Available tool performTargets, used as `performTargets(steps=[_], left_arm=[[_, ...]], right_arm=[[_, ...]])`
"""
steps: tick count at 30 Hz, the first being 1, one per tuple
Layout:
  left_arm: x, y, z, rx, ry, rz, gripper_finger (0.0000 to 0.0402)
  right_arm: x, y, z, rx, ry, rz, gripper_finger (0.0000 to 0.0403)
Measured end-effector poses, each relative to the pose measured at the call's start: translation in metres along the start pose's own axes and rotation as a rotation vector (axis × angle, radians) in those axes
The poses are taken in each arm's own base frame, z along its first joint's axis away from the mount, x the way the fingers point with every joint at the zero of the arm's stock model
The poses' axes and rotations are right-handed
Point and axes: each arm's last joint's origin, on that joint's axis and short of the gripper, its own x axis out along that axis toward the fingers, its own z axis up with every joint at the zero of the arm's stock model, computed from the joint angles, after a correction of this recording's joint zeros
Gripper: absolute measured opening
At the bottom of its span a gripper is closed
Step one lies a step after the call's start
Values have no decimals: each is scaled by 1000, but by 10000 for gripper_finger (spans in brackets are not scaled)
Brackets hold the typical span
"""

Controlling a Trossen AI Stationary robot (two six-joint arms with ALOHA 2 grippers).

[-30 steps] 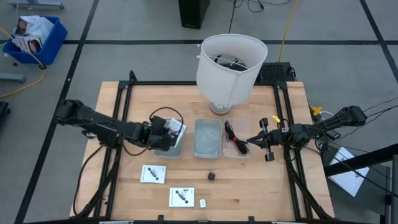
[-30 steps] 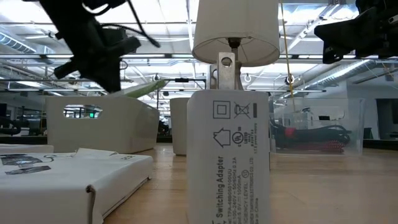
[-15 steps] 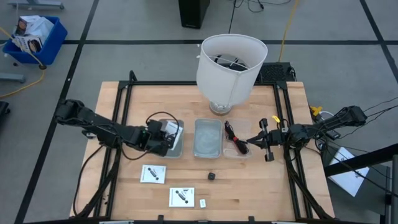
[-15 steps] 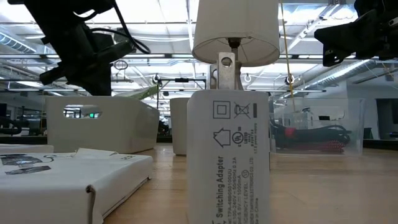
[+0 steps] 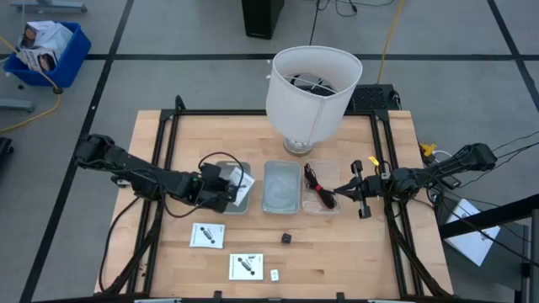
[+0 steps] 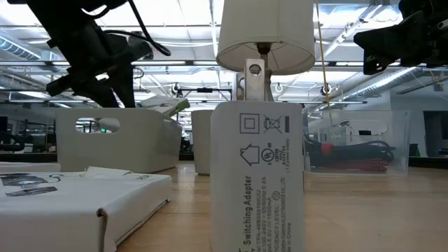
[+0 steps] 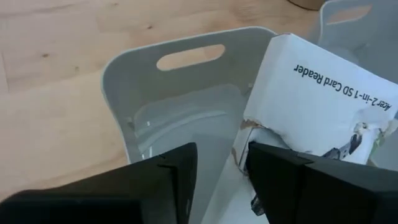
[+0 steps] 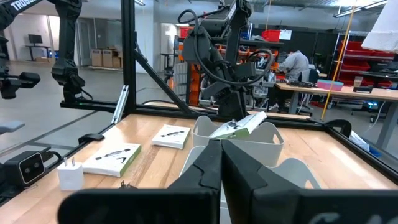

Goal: Pick and place items into bin
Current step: Put the bottom left card reader box into the left gray bin

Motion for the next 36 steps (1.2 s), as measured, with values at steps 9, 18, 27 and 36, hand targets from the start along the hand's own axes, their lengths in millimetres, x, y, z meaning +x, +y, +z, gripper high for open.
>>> performTargets(steps=[9, 18, 27, 36], left_arm=[[-11, 0, -6, -40, 9, -40, 147], [-15, 8, -8, -29, 27, 16, 147], [-15, 16, -9, 63, 73, 82, 147], [-15, 16, -9, -5, 67, 82, 145]], right_arm=[[0, 0, 0, 0, 0, 1, 1], [0, 0, 1, 3, -9, 0, 1], [0, 0, 1, 2, -10, 0, 1], [0, 0, 2, 5, -22, -1, 1]])
